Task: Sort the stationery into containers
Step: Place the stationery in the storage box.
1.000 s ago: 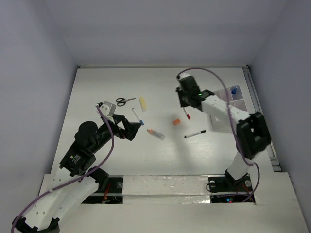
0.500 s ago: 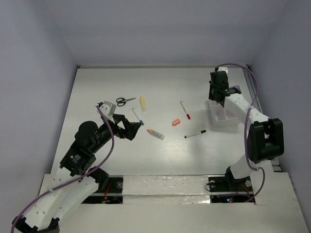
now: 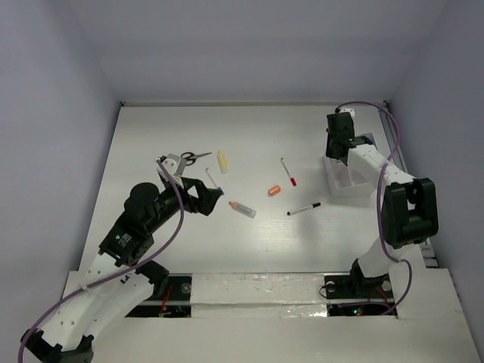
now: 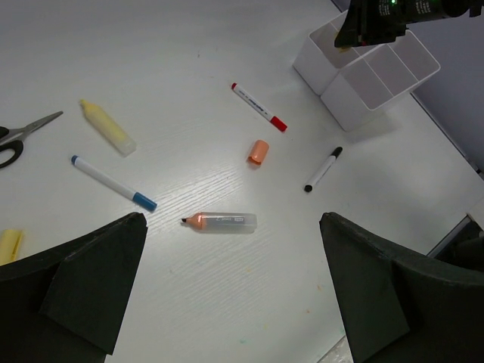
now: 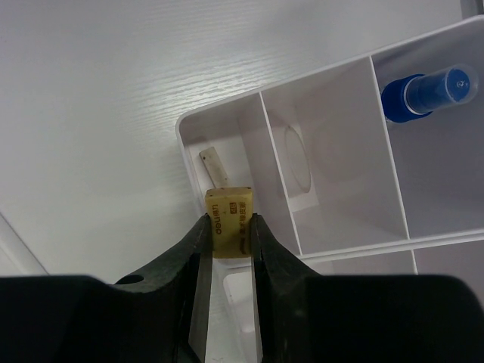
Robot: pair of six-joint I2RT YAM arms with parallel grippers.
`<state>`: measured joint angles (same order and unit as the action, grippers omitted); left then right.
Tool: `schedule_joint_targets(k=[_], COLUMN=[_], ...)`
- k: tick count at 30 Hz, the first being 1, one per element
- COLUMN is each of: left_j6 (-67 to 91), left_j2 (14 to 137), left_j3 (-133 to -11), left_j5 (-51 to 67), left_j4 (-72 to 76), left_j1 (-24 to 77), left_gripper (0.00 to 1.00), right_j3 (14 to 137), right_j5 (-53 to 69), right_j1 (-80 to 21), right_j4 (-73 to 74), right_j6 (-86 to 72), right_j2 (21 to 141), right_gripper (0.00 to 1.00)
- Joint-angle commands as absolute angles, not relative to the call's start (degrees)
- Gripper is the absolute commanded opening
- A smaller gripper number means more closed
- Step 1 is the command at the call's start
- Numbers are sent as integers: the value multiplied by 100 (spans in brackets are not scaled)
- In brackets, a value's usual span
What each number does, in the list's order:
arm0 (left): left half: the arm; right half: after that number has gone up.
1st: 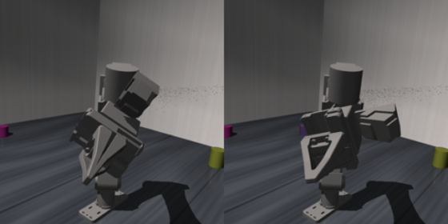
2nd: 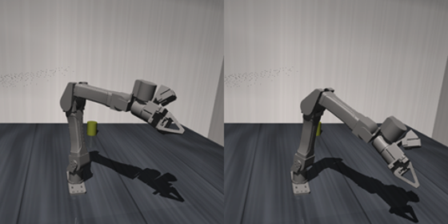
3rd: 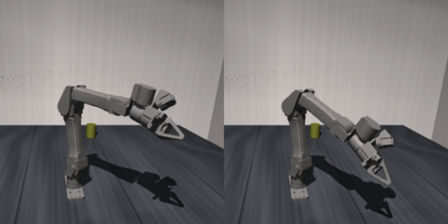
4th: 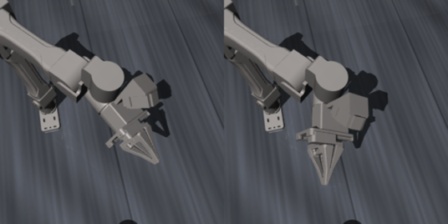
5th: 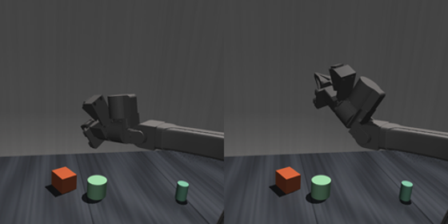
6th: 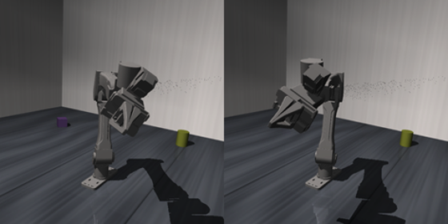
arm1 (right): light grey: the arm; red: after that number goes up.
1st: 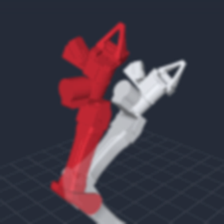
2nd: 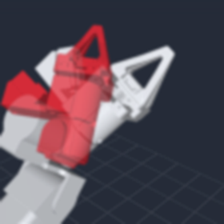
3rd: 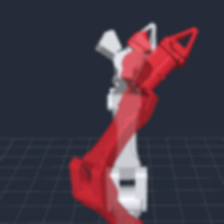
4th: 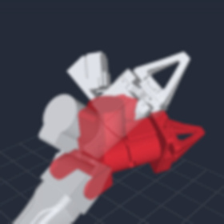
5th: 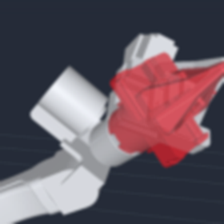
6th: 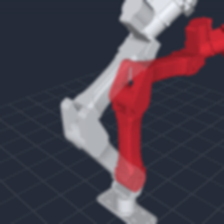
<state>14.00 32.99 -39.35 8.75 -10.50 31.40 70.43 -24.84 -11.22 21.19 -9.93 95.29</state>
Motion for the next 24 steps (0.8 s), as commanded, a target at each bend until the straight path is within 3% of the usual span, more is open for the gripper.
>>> schedule_joint_targets(k=[1, 7, 11, 14, 24], left_j6=[1380, 1424, 1389, 1310, 1424], left_j2=[3436, 3726, 3893, 4042, 4570], left_j3=[-4069, -4113, -4201, -4324, -4509], left_j5=[861, 905, 862, 730, 448], left_j4=[-721, -615, -589, -580, -492], left_j1=[3111, 3111, 3111, 3111, 3059], left_gripper=[99, 99, 99, 99, 99], right_j3=[7225, 7260, 7338, 7506, 7409], right_j5=[-2584, -2724, -2663, -2550, -1433], right_j1=[-1090, -1090, -1090, -1090, -1301], right_j4=[2057, 2127, 2118, 2197, 1820], right_j6=[-1055, -1037, -1020, -1011, -1019], right_j2=[9562, 9677, 9607, 9519, 8798], right_gripper=[18, 26, 52, 61, 62])
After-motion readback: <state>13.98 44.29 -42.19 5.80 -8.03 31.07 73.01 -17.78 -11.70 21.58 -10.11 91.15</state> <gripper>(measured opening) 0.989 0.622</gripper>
